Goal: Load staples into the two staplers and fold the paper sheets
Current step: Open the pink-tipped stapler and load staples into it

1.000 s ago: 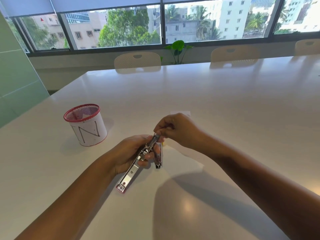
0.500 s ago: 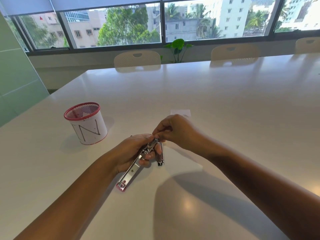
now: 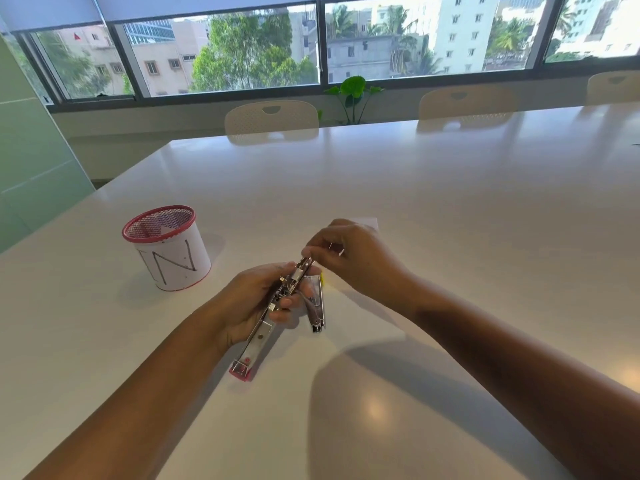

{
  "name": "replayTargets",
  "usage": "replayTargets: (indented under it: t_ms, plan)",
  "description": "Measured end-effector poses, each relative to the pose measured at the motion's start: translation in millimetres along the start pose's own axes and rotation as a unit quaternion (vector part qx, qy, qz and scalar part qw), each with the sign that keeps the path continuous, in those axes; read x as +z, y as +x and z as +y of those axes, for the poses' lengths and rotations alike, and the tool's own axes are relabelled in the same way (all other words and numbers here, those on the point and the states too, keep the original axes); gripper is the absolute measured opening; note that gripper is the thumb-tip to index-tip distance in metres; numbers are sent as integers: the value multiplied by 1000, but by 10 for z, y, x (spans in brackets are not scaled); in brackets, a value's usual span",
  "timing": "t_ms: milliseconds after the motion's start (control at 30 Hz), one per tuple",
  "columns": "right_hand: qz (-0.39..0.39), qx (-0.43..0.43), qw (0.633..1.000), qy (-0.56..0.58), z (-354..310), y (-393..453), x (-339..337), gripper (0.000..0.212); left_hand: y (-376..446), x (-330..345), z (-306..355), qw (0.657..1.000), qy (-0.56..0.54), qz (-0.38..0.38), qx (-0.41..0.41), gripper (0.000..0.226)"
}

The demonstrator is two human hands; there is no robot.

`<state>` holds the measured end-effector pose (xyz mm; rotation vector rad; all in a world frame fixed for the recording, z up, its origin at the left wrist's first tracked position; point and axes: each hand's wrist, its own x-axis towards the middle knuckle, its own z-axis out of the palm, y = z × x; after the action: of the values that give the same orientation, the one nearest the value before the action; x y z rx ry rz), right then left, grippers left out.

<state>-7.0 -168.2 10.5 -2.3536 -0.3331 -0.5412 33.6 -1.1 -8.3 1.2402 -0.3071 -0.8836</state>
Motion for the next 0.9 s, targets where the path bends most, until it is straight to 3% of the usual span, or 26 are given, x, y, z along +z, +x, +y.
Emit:
replayTargets:
  t_ms: [67, 167, 267, 533, 733, 900]
  plan:
    - [10, -40, 999, -25, -16, 0, -28, 16, 3, -26, 15, 1000, -26, -3, -6, 33]
    - [-44, -115, 989, -82, -38, -46, -25, 20, 0, -22, 18, 1000, -27, 0, -2, 24]
    - [-90, -155, 975, -132, -63, -98, 45, 24, 5, -13, 11, 1000, -4, 19, 3, 32]
    - [-47, -125, 979, -151, 89, -59, 36, 27, 34, -92, -1, 1000, -16, -13, -5, 34]
    - [-29, -143, 983, -115, 186, -46, 40, 23, 13, -110, 16, 997, -50, -60, 4, 34]
    - [-17, -184, 977, -103, 170, -17, 65, 18, 27, -115, -1, 997, -60, -55, 5, 26]
